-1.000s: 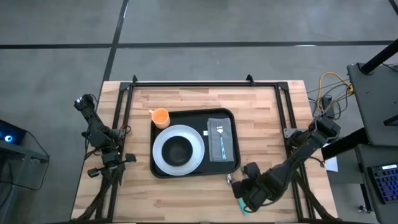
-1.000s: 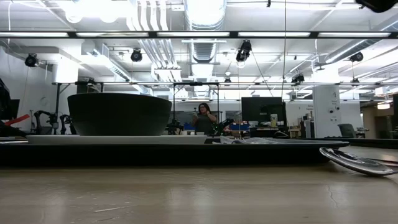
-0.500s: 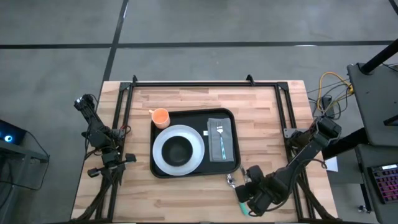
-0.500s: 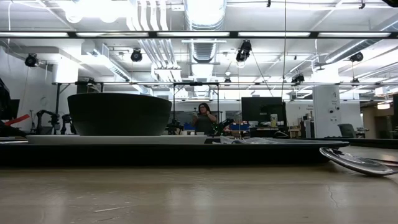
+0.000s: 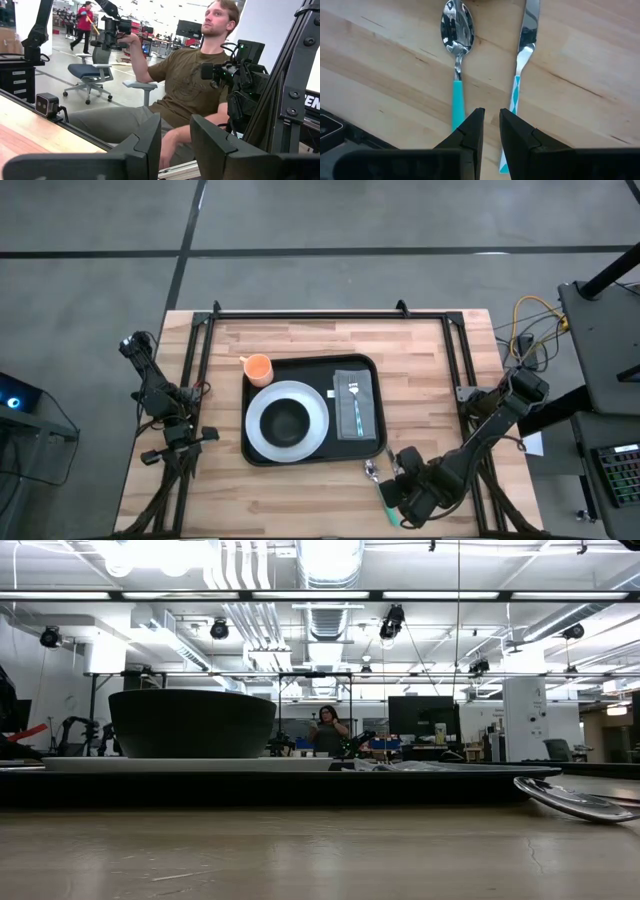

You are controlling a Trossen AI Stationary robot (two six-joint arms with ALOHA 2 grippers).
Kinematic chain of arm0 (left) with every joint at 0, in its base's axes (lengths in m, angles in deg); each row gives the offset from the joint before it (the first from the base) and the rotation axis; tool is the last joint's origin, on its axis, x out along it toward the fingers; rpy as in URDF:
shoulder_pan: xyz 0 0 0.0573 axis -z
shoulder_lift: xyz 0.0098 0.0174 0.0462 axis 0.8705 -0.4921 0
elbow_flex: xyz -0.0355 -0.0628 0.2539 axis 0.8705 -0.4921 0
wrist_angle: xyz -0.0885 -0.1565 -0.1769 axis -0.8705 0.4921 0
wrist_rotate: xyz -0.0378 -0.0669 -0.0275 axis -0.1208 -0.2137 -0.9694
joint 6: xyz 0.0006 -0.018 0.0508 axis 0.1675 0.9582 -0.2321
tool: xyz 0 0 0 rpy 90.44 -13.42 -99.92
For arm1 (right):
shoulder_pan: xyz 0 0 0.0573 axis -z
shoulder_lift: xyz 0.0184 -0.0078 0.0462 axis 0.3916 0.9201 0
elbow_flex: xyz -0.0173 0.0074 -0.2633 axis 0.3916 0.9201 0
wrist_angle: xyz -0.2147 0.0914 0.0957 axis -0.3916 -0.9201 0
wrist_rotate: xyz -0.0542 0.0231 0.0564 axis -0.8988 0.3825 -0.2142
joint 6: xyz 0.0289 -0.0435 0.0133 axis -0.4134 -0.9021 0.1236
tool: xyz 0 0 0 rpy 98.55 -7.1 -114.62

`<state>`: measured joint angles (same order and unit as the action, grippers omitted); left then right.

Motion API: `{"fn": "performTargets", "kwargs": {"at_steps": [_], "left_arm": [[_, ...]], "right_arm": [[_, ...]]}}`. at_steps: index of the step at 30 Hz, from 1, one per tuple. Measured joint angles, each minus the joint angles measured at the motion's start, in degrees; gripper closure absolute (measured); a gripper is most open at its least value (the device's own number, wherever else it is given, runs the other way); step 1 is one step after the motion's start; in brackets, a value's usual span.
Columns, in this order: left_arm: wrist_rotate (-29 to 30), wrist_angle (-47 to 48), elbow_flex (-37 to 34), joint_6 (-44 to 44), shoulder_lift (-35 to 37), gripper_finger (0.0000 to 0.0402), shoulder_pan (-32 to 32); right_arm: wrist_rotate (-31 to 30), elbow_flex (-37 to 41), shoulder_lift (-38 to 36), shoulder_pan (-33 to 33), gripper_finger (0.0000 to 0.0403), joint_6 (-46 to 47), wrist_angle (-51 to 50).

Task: Set up tray
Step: Put the green table knife on the gray table napkin to the right of the green fork

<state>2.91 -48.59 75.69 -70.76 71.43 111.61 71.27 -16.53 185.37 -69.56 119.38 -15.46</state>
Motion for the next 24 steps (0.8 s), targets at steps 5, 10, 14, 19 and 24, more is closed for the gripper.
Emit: {"fn": "performTargets", "kwargs": {"at_steps": [5,10,14,19,24], "left_arm": [[0.0,0.0,0.0,0.0,0.0,0.0317,0.0],[0.0,0.0,0.0,0.0,0.0,0.0317,0.0],[0.0,0.0,0.0,0.0,0.0,0.0317,0.0],[0.0,0.0,0.0,0.0,0.0,0.0317,0.0],[0.0,0.0,0.0,0.0,0.0,0.0317,0.0]], "right_arm": [[0.5,0.4,0.0,0.0,0.0349,0.3,0.0],[3.1,2.0,0.0,0.0,0.0349,1.9,0.4],[6.7,3.9,0.0,0.0,0.0349,3.3,1.3],[10.6,4.6,2.0,0.0,0.0349,2.9,2.7],[16.2,4.6,4.8,0.2,0.0349,1.1,3.8]]}}
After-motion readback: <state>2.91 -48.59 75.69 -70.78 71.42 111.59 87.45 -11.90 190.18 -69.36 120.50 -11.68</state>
